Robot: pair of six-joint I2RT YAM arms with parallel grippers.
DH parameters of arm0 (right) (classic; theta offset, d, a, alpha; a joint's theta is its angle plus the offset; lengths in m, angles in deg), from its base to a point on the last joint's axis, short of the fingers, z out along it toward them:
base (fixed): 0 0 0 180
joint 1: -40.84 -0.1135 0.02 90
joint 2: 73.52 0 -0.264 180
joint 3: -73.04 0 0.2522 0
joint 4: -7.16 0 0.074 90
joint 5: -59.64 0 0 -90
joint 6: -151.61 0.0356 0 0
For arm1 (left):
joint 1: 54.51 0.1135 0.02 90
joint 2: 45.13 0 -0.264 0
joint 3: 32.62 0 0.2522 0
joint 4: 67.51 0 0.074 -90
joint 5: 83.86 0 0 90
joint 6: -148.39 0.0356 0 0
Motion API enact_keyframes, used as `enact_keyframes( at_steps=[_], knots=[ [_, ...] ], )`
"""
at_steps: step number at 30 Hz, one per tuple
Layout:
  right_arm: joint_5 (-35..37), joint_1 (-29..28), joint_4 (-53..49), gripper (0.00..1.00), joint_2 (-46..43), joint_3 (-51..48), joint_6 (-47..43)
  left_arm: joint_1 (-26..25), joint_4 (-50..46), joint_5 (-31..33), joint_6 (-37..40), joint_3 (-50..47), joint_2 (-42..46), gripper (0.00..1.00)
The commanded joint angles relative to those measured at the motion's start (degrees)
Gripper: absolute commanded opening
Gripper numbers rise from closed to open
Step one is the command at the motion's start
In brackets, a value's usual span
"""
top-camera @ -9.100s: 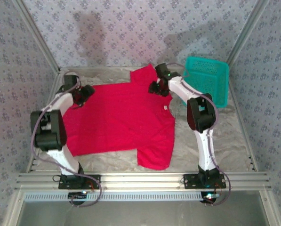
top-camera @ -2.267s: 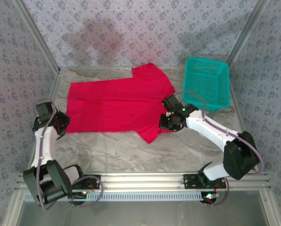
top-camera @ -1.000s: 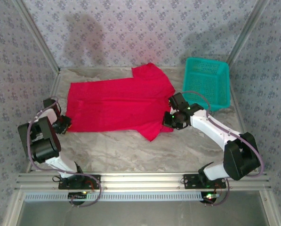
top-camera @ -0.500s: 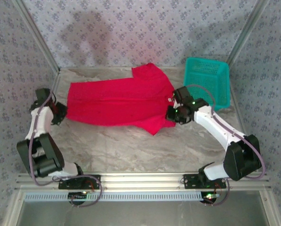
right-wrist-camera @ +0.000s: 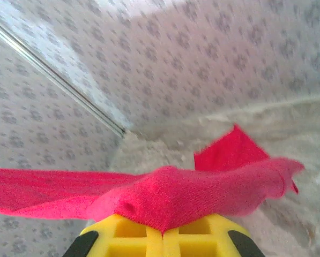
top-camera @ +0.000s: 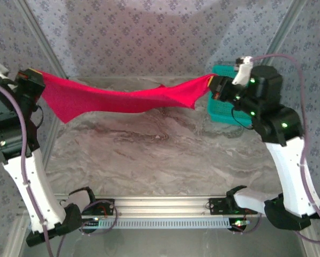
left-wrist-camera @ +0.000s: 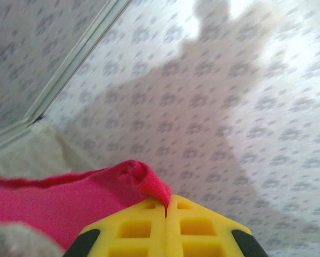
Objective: Fold the inside-out t-shirt
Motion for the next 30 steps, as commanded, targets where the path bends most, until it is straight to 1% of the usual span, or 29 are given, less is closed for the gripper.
enact_keyframes(
  at_steps=[1, 4, 7, 10, 14, 17, 19, 21, 23, 26, 30],
  knots=[
    [3.48, 0.40, -4.03, 0.00, -3.04, 6.97, -3.18, 0.18, -2.69, -0.38, -0.10, 6.76, 0.51, 0.00],
    [7.21, 0.35, -5.10, 0.00, -4.51, 12.22, -6.07, 0.19, -3.86, 1.09, 1.21, 13.19, 0.18, 0.00],
    [11.14, 0.37, -6.71, 0.00, -2.99, 17.01, -9.63, 0.24, -3.41, 2.38, 1.80, 15.50, -0.55, 0.00],
    [13.55, 0.39, -7.82, 0.00, 0.73, 21.19, -12.64, 0.18, -3.24, 1.19, 1.79, 16.01, -2.45, 0.00],
    [17.10, 1.52, -6.59, 0.00, 6.36, 22.23, -15.79, 0.18, -1.54, -1.13, 1.96, 13.08, -5.59, 0.00],
    [14.91, 4.76, -5.36, 0.00, 11.81, 21.60, -15.23, 0.17, 0.95, -2.15, 2.62, 7.80, -8.07, 0.00],
    [11.58, 7.16, -3.62, 0.00, 15.56, 19.94, -13.81, 0.17, 3.46, -2.44, 3.07, 1.99, -10.14, 0.00],
    [9.20, 8.49, -1.35, 0.00, 19.04, 17.92, -12.37, -0.25, 7.95, -2.36, 3.96, -3.49, -12.78, 0.00],
    [7.25, 9.40, 1.09, 0.00, 23.31, 16.08, -10.73, -1.08, 11.15, -2.33, 4.94, -8.20, -17.14, 0.00],
    [6.65, 9.88, 4.62, 0.00, 30.37, 14.36, -8.74, -2.73, 15.66, -1.78, 6.21, -13.31, -24.77, 0.00],
    [4.75, 9.72, 6.50, 0.00, 41.90, 14.21, -6.86, -4.92, 19.40, -0.56, 7.81, -15.12, -36.22, 0.00]
  ],
)
